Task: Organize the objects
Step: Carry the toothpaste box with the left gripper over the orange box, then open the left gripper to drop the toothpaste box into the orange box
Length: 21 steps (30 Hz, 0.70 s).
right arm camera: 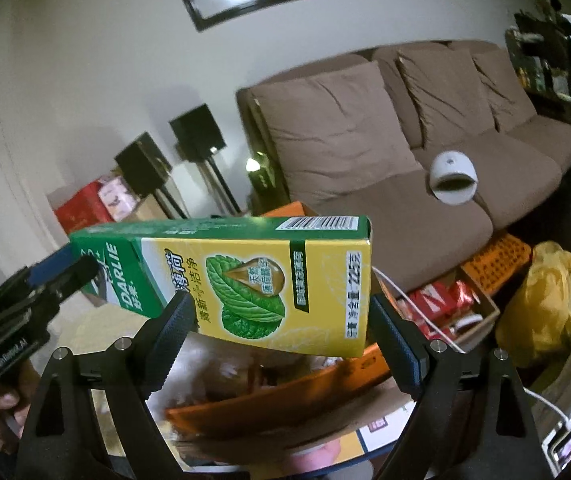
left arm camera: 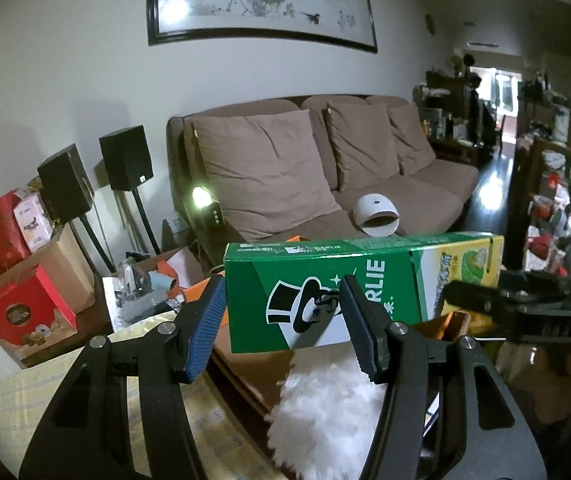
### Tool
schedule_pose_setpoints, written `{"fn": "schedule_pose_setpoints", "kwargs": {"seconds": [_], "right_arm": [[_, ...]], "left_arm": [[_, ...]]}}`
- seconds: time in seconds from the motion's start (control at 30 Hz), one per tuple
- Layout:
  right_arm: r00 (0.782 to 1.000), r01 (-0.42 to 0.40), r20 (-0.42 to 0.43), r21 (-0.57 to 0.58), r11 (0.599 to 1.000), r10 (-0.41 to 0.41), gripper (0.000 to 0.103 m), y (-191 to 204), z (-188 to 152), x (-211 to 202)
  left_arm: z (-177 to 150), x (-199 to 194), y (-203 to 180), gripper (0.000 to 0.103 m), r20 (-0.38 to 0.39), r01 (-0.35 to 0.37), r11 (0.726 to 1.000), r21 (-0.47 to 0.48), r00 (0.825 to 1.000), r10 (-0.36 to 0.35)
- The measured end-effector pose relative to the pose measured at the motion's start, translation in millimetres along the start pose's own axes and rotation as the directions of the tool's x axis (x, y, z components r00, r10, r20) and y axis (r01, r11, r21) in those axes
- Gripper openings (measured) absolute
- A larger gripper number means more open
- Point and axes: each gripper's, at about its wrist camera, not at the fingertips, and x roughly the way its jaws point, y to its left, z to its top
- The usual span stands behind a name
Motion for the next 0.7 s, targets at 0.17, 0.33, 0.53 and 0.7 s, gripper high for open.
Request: {"fn": "schedule_pose_setpoints", "kwargs": {"seconds": [0.17, 0.33, 0.53, 0.7], "right_arm": [[0.997, 0.057, -0.049, -0.035, 0.998, -0.059, 0.09, 1.8, -8.8, 19.2], [0.995, 0.052, -0.086, -0.037, 0.998, -0.055, 0.089, 1.4, -14.7, 29.9], [0.995, 0.029, -0.091, -0.07, 0.997, -0.036, 0.086, 11.2, -17.7, 32.0], [0.993, 0.051, -0.096, -0.118, 0.992, -0.063, 0.085, 19.1, -19.9, 35.5]], "left_arm": [[-1.1, 28.1, 2.1, 0.055, -0.027, -0.018, 1.0, -0.018, 0.999, 0.018], [-8.1, 47.9, 12.6, 0.055, -0.068, -0.032, 0.998, -0.054, 0.997, 0.028], [-14.0, 65.8, 29.8, 0.072, -0.139, -0.041, 0.995, -0.094, 0.99, 0.028], [-15.9, 68.1, 39.2, 0.083, -0.153, -0.054, 0.993, -0.108, 0.987, 0.037]]}}
